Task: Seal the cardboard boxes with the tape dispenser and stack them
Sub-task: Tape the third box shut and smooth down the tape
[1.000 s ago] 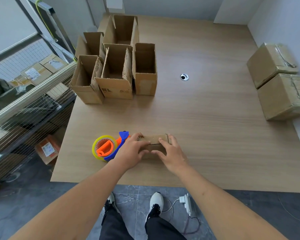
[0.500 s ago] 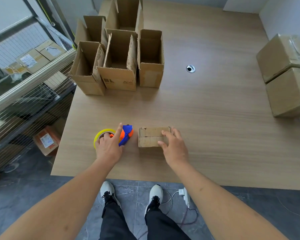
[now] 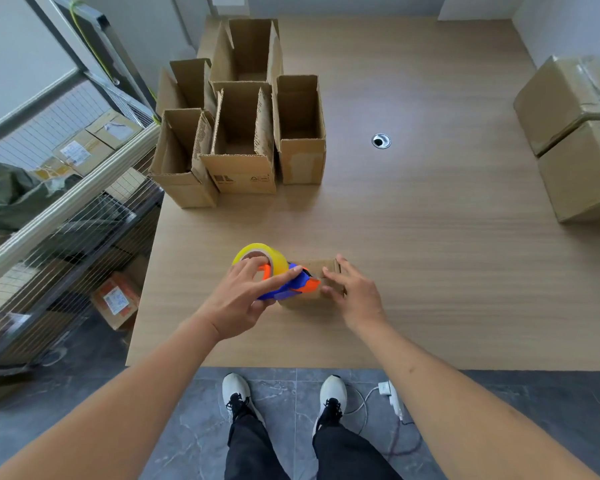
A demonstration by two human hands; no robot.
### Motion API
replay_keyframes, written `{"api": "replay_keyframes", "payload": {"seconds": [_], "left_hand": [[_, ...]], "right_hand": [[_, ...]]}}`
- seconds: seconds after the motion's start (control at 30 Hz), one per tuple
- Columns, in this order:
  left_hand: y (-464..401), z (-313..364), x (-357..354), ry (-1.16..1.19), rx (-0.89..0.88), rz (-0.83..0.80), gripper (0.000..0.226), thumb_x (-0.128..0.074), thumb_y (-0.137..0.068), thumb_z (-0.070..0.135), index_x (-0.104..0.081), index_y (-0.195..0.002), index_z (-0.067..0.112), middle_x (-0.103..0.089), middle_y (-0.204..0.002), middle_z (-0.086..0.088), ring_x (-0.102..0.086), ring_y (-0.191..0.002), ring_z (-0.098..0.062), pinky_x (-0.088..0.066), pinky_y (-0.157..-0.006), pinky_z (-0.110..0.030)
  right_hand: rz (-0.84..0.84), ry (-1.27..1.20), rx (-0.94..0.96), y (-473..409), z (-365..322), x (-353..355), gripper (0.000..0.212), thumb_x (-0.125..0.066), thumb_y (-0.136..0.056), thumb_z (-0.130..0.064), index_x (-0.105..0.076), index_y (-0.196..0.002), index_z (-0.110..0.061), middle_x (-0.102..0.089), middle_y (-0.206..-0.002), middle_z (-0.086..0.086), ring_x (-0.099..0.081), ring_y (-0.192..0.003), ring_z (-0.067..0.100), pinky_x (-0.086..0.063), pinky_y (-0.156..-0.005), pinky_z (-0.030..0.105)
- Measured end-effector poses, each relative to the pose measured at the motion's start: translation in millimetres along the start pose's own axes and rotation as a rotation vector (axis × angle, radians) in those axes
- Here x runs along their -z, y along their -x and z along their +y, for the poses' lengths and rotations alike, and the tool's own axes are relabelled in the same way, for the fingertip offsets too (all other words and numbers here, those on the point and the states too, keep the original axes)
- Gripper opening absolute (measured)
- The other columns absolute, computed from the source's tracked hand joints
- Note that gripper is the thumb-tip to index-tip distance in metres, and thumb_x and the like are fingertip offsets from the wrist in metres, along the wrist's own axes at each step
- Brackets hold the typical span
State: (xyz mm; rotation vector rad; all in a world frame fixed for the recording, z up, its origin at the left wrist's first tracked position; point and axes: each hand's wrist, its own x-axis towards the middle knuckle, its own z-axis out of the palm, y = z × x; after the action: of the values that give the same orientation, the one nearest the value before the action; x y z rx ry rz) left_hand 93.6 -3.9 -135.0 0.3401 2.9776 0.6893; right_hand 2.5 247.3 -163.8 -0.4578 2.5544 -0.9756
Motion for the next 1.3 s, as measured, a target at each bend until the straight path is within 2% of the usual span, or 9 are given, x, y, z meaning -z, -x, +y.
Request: {"api": "replay_keyframes", "payload": {"seconds": [0.1, 0.17, 0.23, 0.3, 0.4, 0.53, 0.8, 0.93, 1.3], "left_hand": [[-12.6, 0.6, -1.5, -0.031, -0.041, -0.059, 0.078, -0.061, -0.096, 0.021, -0.023, -0.155, 0.055, -0.046, -0.128, -0.008, -0.043, -0.122, -0.036, -0.038, -0.106, -0.053], [-18.6, 0.3, -0.9, -0.037, -0.065, -0.072, 0.075, -0.057, -0.096, 0.023, -0.024, -0.154, 0.057, -0.045, -0.126, -0.007, -0.043, -0.12, -0.035, -0.037, -0.108, -0.052], [-22.4, 0.2, 0.6, -0.03, -0.076, -0.084, 0.078, -0.059, -0.095, 0.021, -0.023, -0.154, 0.058, -0.045, -0.125, -0.007, -0.042, -0.121, -0.035, -0.035, -0.109, -0.051], [-24.0, 1.7, 1.1, -0.032, -0.085, -0.089, 0.086, -0.066, -0.094, 0.015, -0.022, -0.154, 0.059, -0.045, -0.125, -0.007, -0.042, -0.121, -0.035, -0.035, -0.109, -0.051], [-25.0, 3.2, 1.0, -0.026, -0.084, -0.08, 0.093, -0.07, -0.091, 0.01, -0.022, -0.153, 0.059, -0.044, -0.124, -0.008, -0.041, -0.121, -0.034, -0.036, -0.108, -0.052], [-25.1, 2.2, 2.1, 0.023, -0.11, -0.082, 0.093, -0.072, -0.09, 0.009, -0.025, -0.153, 0.057, -0.046, -0.126, -0.008, -0.043, -0.122, -0.034, -0.037, -0.107, -0.051], [-27.7, 1.4, 4.1, 0.016, -0.126, -0.094, 0.098, -0.075, -0.084, 0.002, -0.03, -0.153, 0.055, -0.046, -0.126, -0.006, -0.045, -0.119, -0.031, -0.038, -0.106, -0.048], [-28.2, 1.8, 5.1, 0.01, -0.103, -0.113, 0.097, -0.076, -0.084, 0.003, -0.032, -0.152, 0.056, -0.045, -0.126, -0.005, -0.045, -0.119, -0.03, -0.038, -0.105, -0.046], [-30.3, 1.0, 5.1, 0.008, -0.067, -0.152, 0.094, -0.073, -0.085, 0.003, -0.033, -0.152, 0.055, -0.045, -0.124, -0.004, -0.042, -0.118, -0.029, -0.032, -0.106, -0.042]], "right_hand": [[-0.066, -0.022, 0.032, -3.4, 7.8, 7.6, 0.035, -0.066, -0.098, -0.013, -0.068, -0.132, -0.02, -0.041, -0.159, 0.006, -0.043, -0.144, 0.019, -0.032, -0.112, 0.019], [-0.084, 0.018, 0.067, -7.9, 13.0, 11.9, 0.034, -0.063, -0.099, -0.011, -0.069, -0.131, -0.02, -0.045, -0.157, 0.006, -0.046, -0.142, 0.023, -0.037, -0.114, 0.028], [0.003, 0.017, 0.151, -12.3, 17.6, 14.6, 0.032, -0.062, -0.097, -0.005, -0.073, -0.125, -0.016, -0.059, -0.143, 0.009, -0.057, -0.128, 0.032, -0.046, -0.106, 0.036], [0.102, -0.067, 0.222, -13.7, 17.1, 18.0, 0.03, -0.062, -0.095, -0.001, -0.076, -0.117, -0.016, -0.068, -0.117, 0.003, -0.064, -0.106, 0.022, -0.05, -0.091, 0.028], [-0.004, -0.355, 0.12, -12.6, 5.1, 23.5, 0.018, -0.067, -0.097, -0.013, -0.079, -0.109, -0.019, -0.072, -0.104, -0.007, -0.066, -0.096, 0.007, -0.049, -0.083, 0.02], [-0.193, -0.645, -0.06, -13.0, -1.1, 23.3, 0.018, -0.071, -0.096, -0.021, -0.078, -0.104, -0.007, -0.078, -0.102, 0.008, -0.07, -0.096, 0.011, -0.055, -0.09, 0.025], [-0.281, -0.426, -0.051, -29.8, -6.0, 34.7, 0.007, -0.076, -0.092, -0.017, -0.082, -0.095, -0.016, -0.078, -0.089, -0.002, -0.067, -0.082, 0.005, -0.054, -0.086, 0.029], [-0.248, -0.229, 0.077, -34.4, -13.8, 35.4, 0.017, -0.065, -0.099, -0.015, -0.079, -0.108, -0.016, -0.075, -0.099, -0.007, -0.065, -0.091, 0.005, -0.05, -0.083, 0.022], [-0.233, -0.444, -0.031, -32.3, -7.7, 43.4, 0.025, -0.051, -0.102, -0.006, -0.07, -0.117, -0.014, -0.077, -0.099, 0.004, -0.073, -0.095, 0.01, -0.057, -0.089, 0.027]]}}
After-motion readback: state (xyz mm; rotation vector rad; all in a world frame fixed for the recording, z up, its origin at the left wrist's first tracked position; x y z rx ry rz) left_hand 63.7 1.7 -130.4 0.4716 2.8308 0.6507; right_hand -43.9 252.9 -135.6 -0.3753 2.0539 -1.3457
